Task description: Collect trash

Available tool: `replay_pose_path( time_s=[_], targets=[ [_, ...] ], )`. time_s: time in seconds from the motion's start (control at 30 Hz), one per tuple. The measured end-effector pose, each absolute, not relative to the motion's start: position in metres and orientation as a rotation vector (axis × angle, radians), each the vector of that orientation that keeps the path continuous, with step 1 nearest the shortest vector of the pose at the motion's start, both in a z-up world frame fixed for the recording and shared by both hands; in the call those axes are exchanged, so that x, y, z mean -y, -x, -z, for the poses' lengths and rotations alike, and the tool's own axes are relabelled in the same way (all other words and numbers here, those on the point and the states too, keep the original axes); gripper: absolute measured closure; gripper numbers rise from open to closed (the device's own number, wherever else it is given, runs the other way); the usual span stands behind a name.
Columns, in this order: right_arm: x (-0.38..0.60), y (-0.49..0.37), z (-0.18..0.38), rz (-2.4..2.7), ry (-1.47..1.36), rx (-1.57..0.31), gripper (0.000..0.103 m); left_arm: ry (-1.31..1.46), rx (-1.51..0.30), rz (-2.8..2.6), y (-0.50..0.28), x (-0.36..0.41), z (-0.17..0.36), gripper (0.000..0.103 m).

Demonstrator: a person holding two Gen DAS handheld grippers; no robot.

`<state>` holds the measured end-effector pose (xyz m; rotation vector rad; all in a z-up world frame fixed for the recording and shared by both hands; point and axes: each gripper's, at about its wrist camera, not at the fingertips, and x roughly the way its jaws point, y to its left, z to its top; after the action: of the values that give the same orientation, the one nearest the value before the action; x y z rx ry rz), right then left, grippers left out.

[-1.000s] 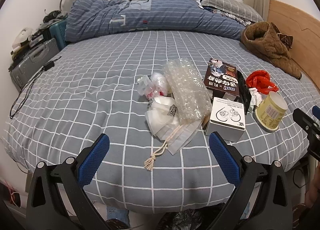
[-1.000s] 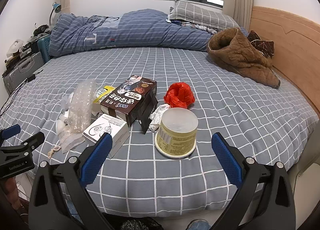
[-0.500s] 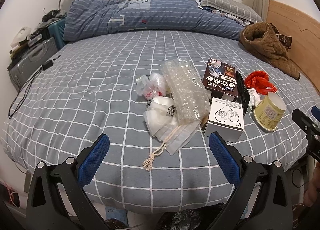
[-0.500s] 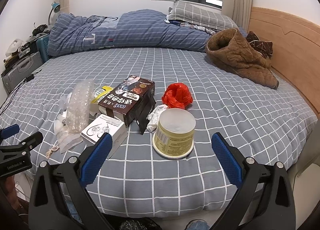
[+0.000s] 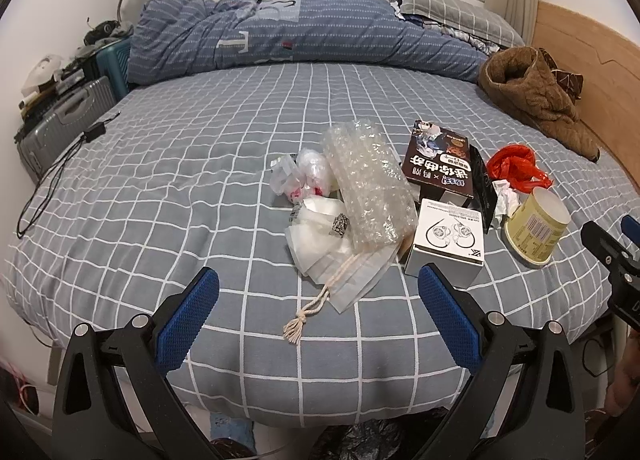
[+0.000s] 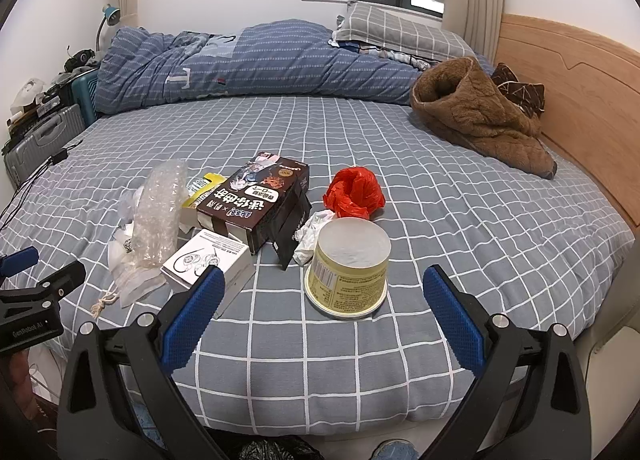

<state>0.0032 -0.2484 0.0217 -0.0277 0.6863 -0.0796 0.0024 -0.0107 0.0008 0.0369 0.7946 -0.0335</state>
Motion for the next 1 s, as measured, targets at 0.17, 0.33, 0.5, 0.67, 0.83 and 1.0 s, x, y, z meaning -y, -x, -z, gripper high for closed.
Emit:
replay_pose_path(
  time_s=[0.17, 0.33, 0.5, 0.67, 0.83, 1.0],
  targets=[
    [0.248, -0.003, -0.022, 0.081, 0.028, -0.686, 0.008, -0.037, -0.793, 0.036, -0.003, 0.013, -0.002, 0.006],
    [0.250, -0.012, -0.022, 0.088, 0.046, -0.684, 0.008, -0.035, -0.799, 0.036, -0.010, 0.016, -0.001, 0.006],
    [0.264, -0.032, -0.017, 0.123, 0.060, -0.689, 0.008, -0.041, -0.798, 0.049, -0.037, 0.029, 0.000, 0.006],
    [0.282, -0.056, -0.008, 0.143, 0.045, -0.706, 0.008, -0.080, -0.797, 0.045, -0.070, 0.046, 0.003, 0.006],
    [0.295, -0.077, 0.011, 0.130, 0.001, -0.749, 0.008, -0.114, -0.833, 0.041, -0.104, 0.055, 0.020, 0.006],
    [0.292, -0.089, 0.027, 0.101, -0.020, -0.777, 0.008, -0.097, -0.879, 0.052, -0.129, 0.057, 0.035, 0.006]
  ],
)
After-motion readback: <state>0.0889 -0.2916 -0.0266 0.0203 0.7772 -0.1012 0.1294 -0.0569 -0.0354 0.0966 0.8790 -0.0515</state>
